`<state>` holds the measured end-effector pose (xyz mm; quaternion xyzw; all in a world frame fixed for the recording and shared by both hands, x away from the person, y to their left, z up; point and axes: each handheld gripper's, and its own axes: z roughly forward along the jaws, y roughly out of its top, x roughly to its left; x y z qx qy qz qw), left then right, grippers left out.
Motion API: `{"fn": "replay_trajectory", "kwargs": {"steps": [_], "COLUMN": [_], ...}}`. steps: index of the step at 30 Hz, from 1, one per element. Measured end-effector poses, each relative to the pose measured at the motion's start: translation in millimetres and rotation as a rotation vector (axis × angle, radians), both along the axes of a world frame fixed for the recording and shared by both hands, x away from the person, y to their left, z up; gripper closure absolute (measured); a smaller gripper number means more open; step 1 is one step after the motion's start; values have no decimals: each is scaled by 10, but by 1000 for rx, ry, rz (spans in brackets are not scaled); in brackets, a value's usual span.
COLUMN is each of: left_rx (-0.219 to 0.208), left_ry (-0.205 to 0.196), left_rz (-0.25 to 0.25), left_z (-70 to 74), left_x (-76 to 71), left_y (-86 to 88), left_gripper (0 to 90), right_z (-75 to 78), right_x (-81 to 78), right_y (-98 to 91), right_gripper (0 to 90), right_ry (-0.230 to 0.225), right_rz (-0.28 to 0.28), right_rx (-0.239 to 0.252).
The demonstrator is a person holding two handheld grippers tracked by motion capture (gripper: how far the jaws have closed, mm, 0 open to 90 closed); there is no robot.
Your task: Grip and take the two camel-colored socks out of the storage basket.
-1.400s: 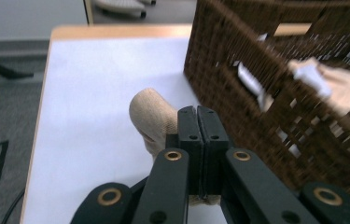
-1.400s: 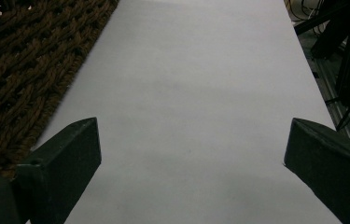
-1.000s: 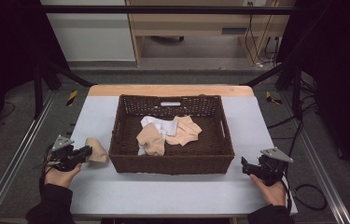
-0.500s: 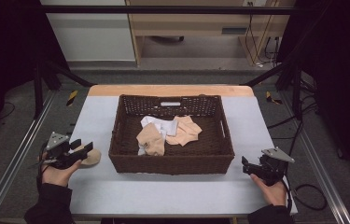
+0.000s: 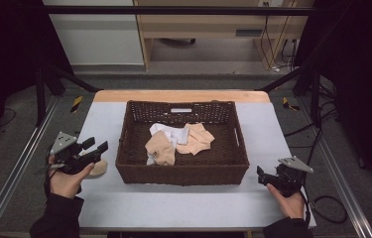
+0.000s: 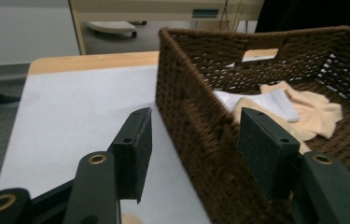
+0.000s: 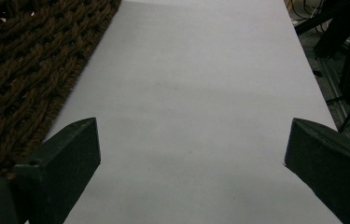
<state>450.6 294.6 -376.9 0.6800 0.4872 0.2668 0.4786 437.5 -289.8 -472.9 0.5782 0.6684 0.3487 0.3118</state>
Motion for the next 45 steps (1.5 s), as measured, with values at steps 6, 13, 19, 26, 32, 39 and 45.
{"fn": "replay_trajectory", "kwargs": {"steps": [6, 13, 19, 26, 32, 39, 45], "left_rx": [-14, 13, 31, 53, 65, 101, 132], "left_ry": [-38, -61, -79, -70, -64, -40, 16], "left_rz": [-30, -72, -101, -123, -127, -145, -140], "left_z": [168, 346, 456, 443, 440, 313, 109], "left_x": [68, 180, 312, 483, 629, 797, 958], "left_y": [-162, -455, -731, -983, -1129, -1275, -1342], "left_gripper": [442, 442, 445, 442, 435, 418, 412], "right_z": [-9, -5, 9, 5, 2, -2, -4], "right_x": [8, 7, -6, -8, 0, 7, 8], "right_y": [16, 8, -4, -8, -11, -8, -6], "right_gripper": [38, 37, 35, 34, 34, 34, 34], "right_ry": [12, -3, -13, -19, -20, -16, -15], "right_rz": [-10, -26, -9, 2, -10, -6, -2], "right_rx": [-4, -13, 6, 6, 5, 5, 6]}}
